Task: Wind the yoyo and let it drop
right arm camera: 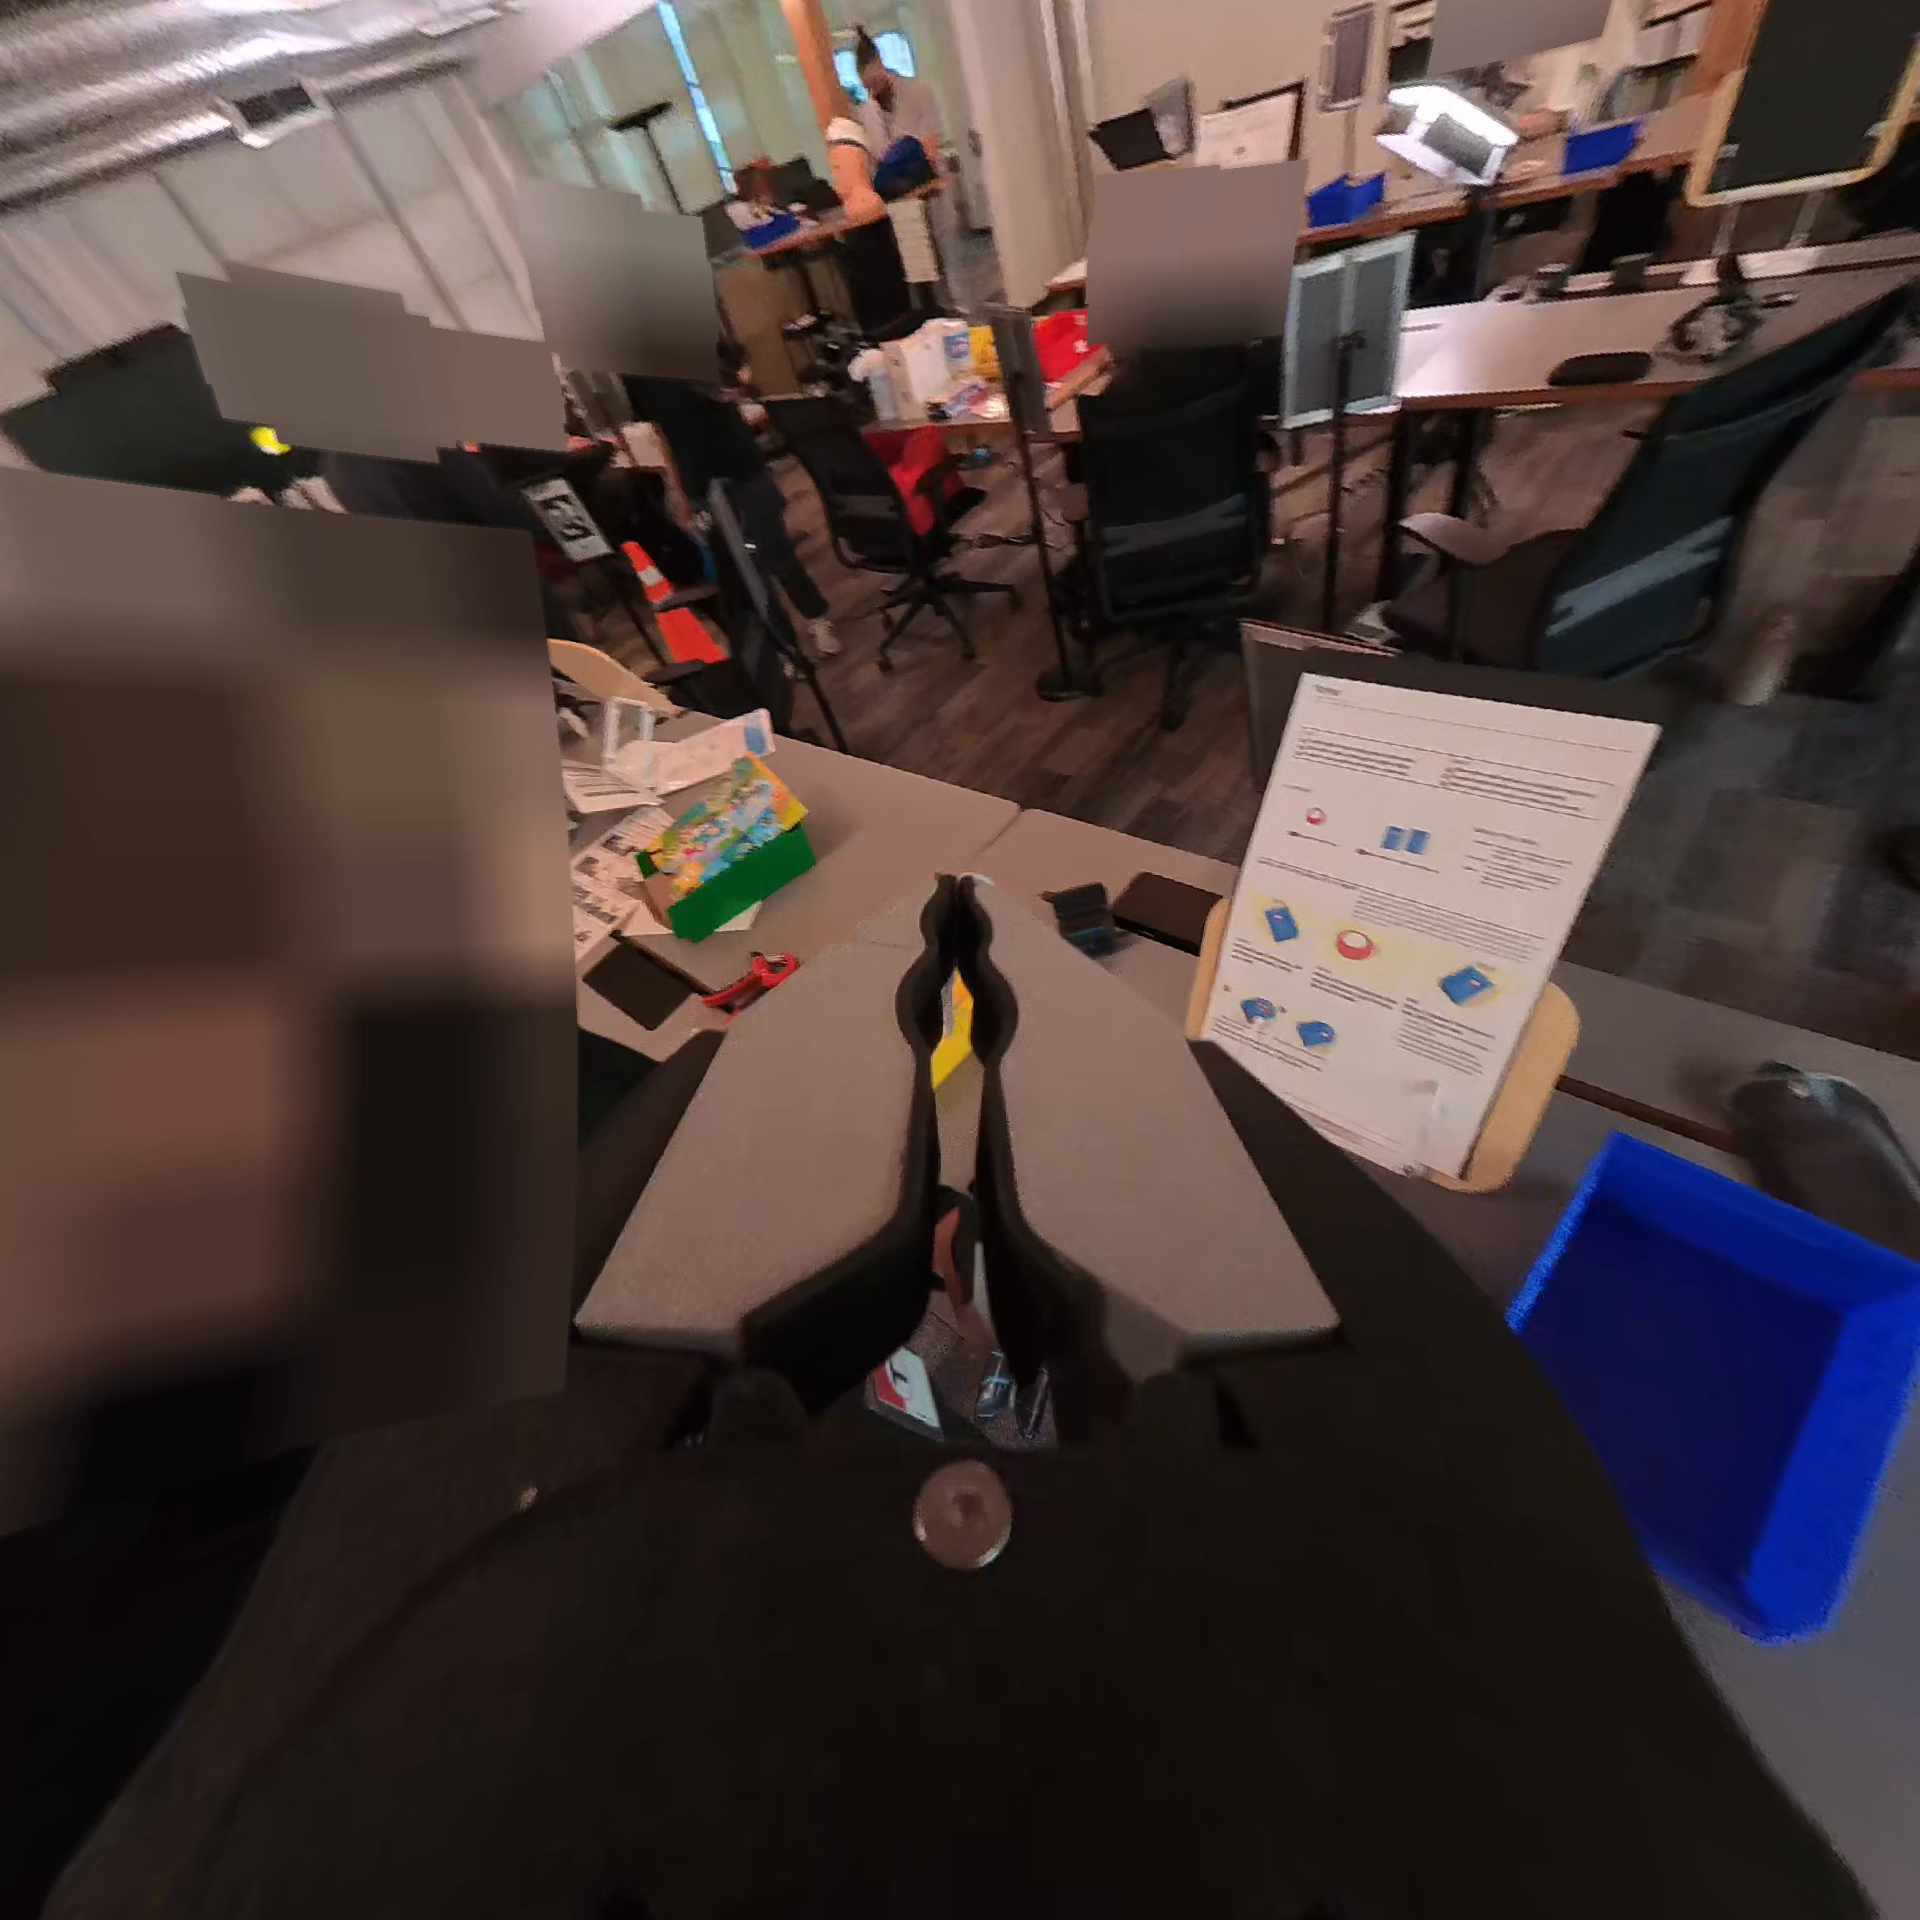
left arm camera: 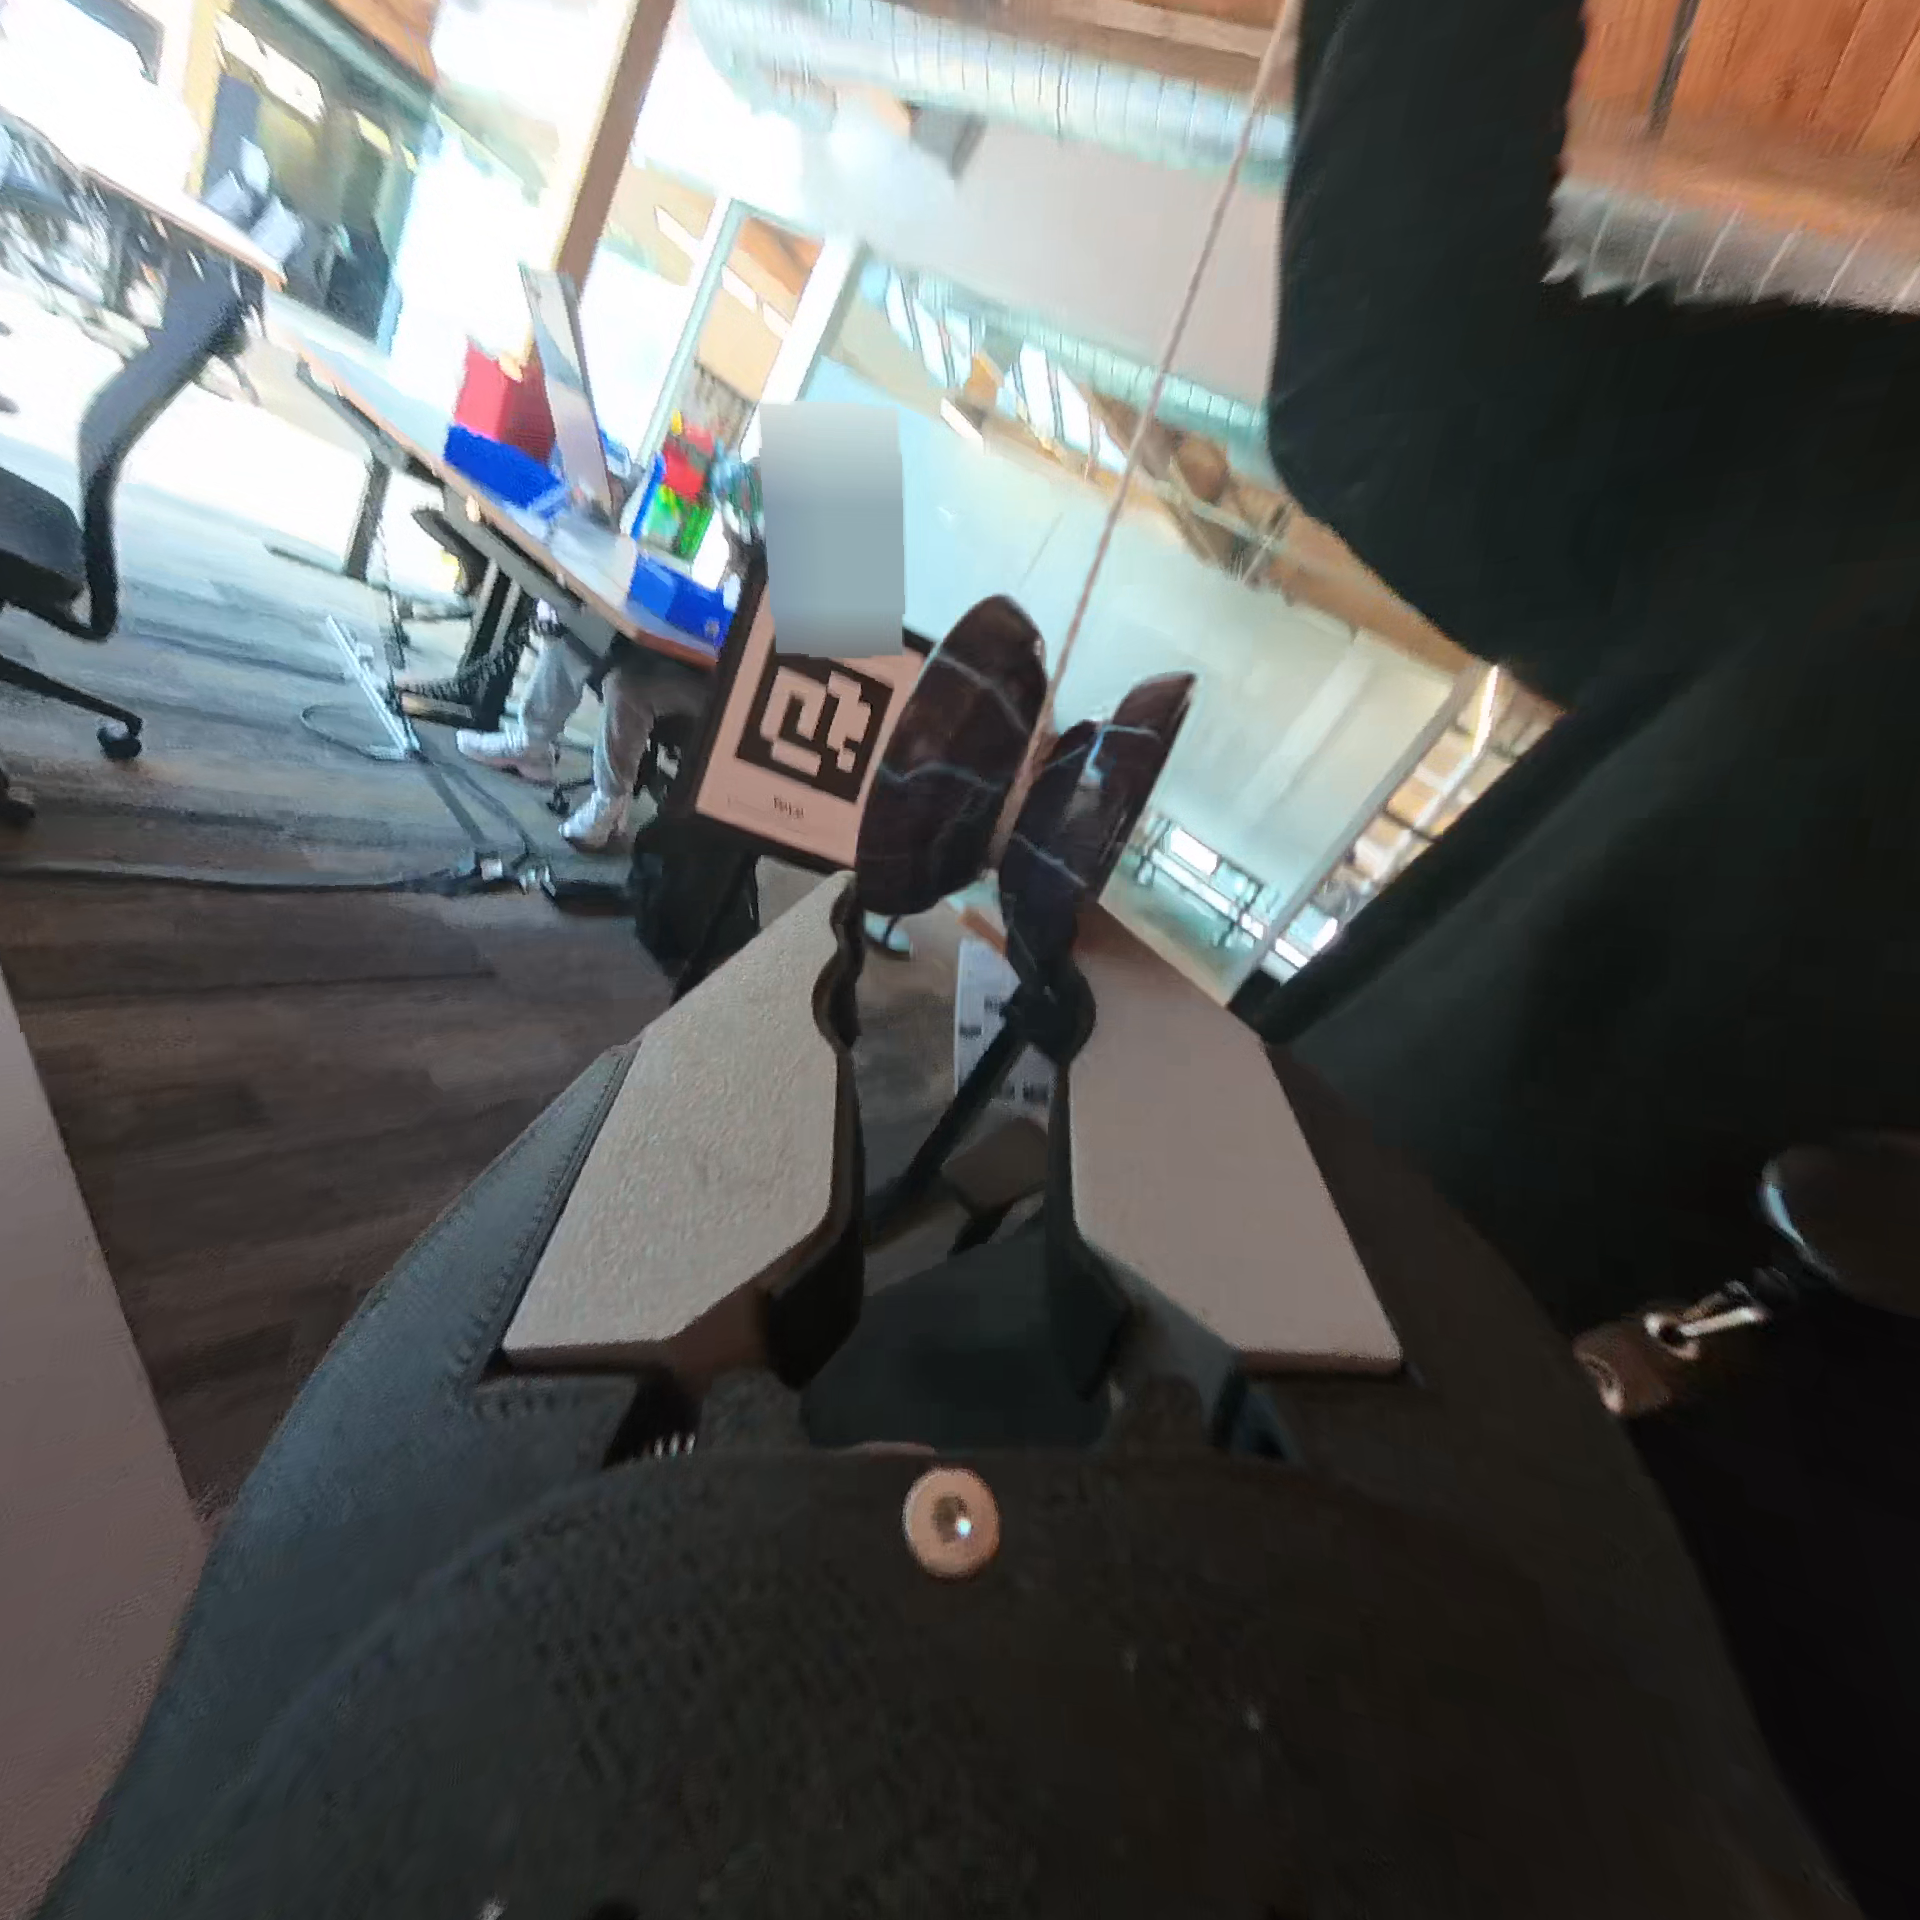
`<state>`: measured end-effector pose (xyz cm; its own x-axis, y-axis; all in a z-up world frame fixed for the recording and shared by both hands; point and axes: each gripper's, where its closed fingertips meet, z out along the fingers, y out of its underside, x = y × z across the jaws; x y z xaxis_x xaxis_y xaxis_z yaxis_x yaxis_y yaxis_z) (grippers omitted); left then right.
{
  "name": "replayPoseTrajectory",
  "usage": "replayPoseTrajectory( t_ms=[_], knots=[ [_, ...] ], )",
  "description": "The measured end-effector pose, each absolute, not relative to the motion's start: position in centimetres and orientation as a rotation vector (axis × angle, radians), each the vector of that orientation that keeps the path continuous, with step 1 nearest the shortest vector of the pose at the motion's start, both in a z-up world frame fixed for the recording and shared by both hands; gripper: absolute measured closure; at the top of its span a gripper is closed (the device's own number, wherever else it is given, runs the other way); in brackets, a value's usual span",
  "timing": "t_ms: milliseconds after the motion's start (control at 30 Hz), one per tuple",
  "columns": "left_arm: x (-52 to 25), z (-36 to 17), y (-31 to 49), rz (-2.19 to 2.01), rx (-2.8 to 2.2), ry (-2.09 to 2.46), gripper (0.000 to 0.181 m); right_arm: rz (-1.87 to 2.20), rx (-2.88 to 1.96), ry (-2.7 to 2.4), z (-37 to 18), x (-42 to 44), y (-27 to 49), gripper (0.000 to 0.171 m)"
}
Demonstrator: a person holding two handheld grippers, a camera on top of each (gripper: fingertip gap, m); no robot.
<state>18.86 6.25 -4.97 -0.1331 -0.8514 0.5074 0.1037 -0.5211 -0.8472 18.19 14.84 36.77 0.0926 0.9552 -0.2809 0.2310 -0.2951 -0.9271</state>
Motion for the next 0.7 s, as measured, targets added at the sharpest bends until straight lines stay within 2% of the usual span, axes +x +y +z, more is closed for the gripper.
replayPoseTrajectory(
  t_ms=[267, 633, 700],
  knots=[
    [12.9, -4.2, 13.5, -1.621, -1.334, 0.551, 0.152, 1.402, -1.474, -1.371, 36.7, 16.7, 19.8, 0.171],
    [10.0, -6.4, 27.3, -1.470, -1.420, 0.126, 0.157, 1.608, -1.339, -1.437, 34.5, 17.6, 34.2, 0.171],
    [10.0, -7.1, 30.1, -1.461, -1.406, 0.094, 0.181, 1.590, -1.349, -1.454, 33.5, 17.0, 36.5, 0.171]
  ],
)
